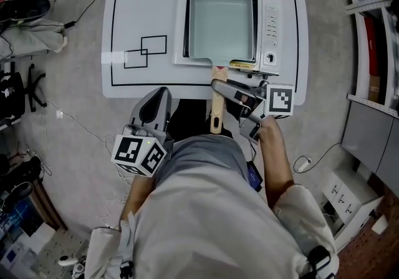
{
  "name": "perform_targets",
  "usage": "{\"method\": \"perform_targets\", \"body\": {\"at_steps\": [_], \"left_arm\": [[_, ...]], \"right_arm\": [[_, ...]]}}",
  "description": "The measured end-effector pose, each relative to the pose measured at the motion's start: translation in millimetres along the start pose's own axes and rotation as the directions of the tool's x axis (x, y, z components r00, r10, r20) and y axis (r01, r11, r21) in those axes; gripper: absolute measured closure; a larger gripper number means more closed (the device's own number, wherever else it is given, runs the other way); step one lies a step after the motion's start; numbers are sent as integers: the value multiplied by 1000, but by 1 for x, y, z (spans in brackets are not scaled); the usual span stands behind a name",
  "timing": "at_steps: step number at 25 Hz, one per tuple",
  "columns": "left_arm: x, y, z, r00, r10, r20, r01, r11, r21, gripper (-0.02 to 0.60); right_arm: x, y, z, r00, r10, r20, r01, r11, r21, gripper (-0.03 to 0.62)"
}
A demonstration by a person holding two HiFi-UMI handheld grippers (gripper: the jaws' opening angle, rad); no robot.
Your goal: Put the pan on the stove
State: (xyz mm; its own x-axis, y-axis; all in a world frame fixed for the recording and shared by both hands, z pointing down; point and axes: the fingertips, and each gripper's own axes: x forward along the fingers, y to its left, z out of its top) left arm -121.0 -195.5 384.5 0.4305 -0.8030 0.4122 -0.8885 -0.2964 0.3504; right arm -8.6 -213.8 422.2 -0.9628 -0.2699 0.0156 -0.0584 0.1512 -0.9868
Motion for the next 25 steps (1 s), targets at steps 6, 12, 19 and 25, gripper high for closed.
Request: {"method": "perform_targets", "body": {"at_steps": [6, 12, 19, 25], "left_arm": [[3, 3, -1, 1000, -1, -10, 1, 1000, -1, 574], [6, 7, -3, 1000, -1, -21, 1, 1000, -7, 575], [10, 8, -4, 1000, -7, -30, 7, 1000, -13, 575], [11, 7, -7, 999, -11, -36, 10, 1000, -19, 574]], "right_arm": [[1, -5, 2, 1000, -3, 6, 3, 1000, 11, 428], [3, -7, 3, 1000, 7, 8, -7, 1000, 13, 428], [0, -11, 4, 1000, 25, 11, -25, 999, 34, 429], [-1, -15, 3, 999, 35, 27, -36, 998, 49, 431]]}}
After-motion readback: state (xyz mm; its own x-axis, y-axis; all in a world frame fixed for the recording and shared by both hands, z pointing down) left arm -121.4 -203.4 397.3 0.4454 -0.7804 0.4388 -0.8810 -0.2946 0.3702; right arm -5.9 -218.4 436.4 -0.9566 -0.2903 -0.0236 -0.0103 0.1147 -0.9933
